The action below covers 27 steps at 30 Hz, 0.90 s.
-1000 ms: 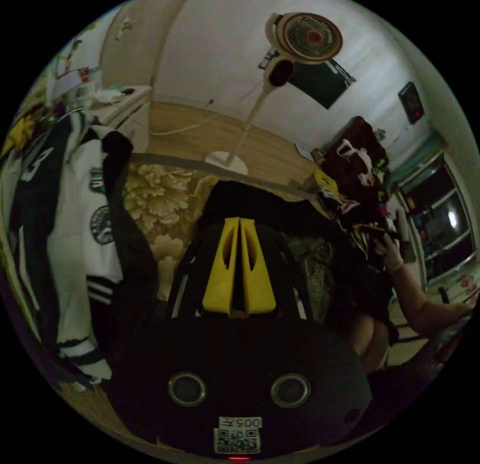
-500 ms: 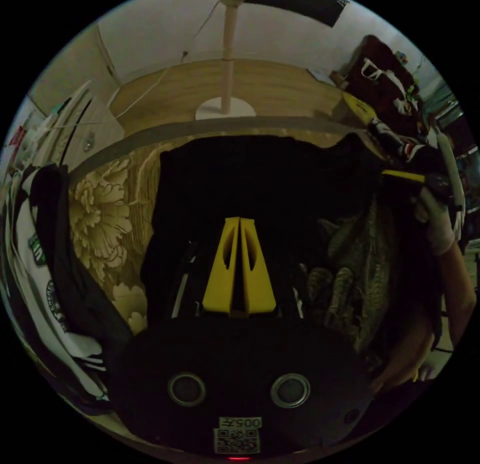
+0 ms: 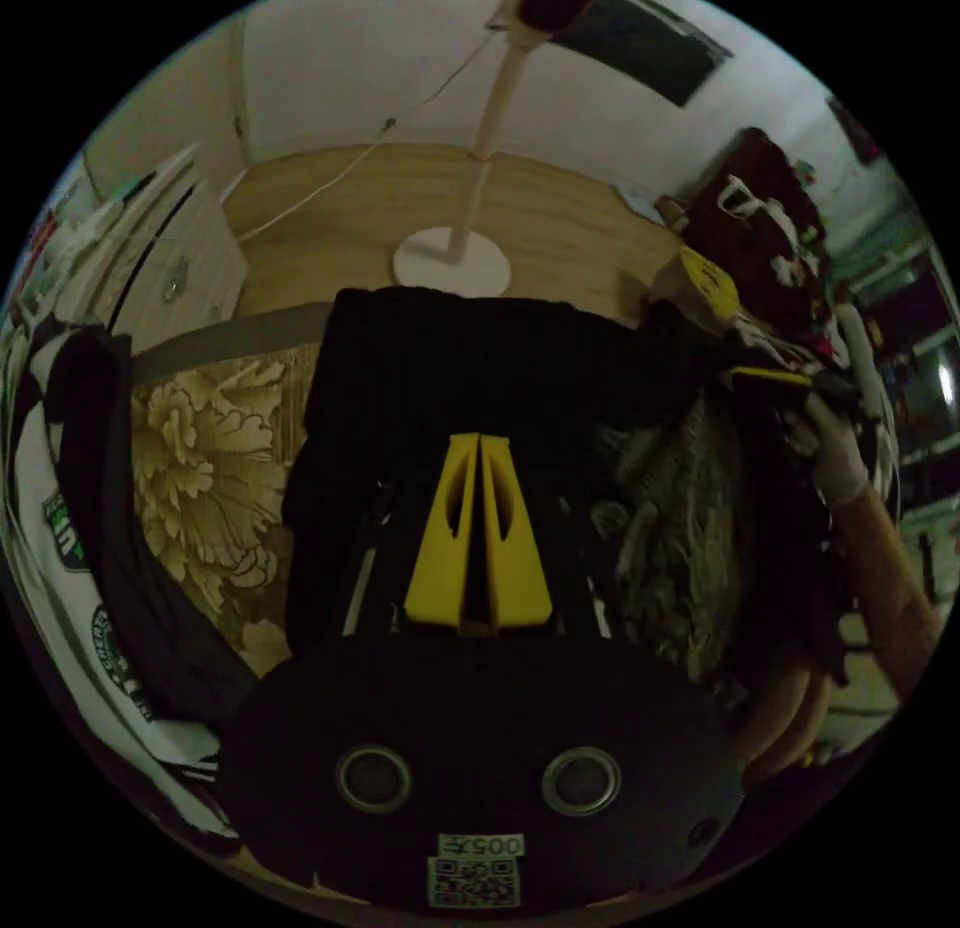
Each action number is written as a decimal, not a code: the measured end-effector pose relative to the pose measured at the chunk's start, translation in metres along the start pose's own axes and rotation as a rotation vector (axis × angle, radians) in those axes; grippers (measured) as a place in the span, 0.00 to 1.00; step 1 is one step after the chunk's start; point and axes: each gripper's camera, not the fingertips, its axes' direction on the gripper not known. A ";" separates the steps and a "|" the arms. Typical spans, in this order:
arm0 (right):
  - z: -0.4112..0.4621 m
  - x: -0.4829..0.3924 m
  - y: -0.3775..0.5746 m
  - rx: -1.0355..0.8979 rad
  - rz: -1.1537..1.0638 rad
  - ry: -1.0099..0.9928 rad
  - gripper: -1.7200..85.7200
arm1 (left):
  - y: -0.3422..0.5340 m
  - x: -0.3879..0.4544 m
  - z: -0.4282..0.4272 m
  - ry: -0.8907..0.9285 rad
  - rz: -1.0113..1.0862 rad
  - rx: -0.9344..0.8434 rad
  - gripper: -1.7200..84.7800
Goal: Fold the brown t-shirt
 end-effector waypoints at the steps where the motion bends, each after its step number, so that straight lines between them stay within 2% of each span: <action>1: -0.006 -0.005 0.014 0.017 -0.039 -0.041 0.01 | 0.012 0.020 -0.007 0.032 0.097 0.009 0.03; 5: -0.009 -0.035 0.063 -0.027 -0.179 -0.130 0.01 | 0.071 0.084 -0.017 0.126 0.327 -0.098 0.12; 10: 0.019 -0.094 0.117 -0.171 -0.273 -0.325 0.01 | 0.116 0.134 -0.001 0.129 0.402 -0.320 0.17; 14: 0.053 -0.125 0.125 -0.271 -0.258 -0.419 0.01 | 0.119 0.171 0.035 -0.026 0.506 -0.522 0.14; 16: 0.070 -0.138 0.127 -0.281 -0.254 -0.353 0.01 | 0.114 0.184 0.037 -0.123 0.516 -0.527 0.08; 19: 0.065 -0.141 0.126 -0.228 -0.246 -0.297 0.01 | 0.107 0.187 0.018 -0.208 0.426 -0.464 0.04; 23: 0.043 -0.133 0.131 -0.158 -0.219 -0.234 0.01 | 0.123 0.150 -0.017 -0.379 0.099 -0.414 0.04; 25: 0.039 -0.126 0.139 -0.174 -0.188 -0.187 0.01 | 0.133 0.150 -0.029 -0.430 0.031 -0.405 0.04; 27: 0.041 -0.122 0.145 -0.209 -0.188 -0.152 0.01 | 0.138 0.173 -0.036 -0.453 0.103 -0.365 0.04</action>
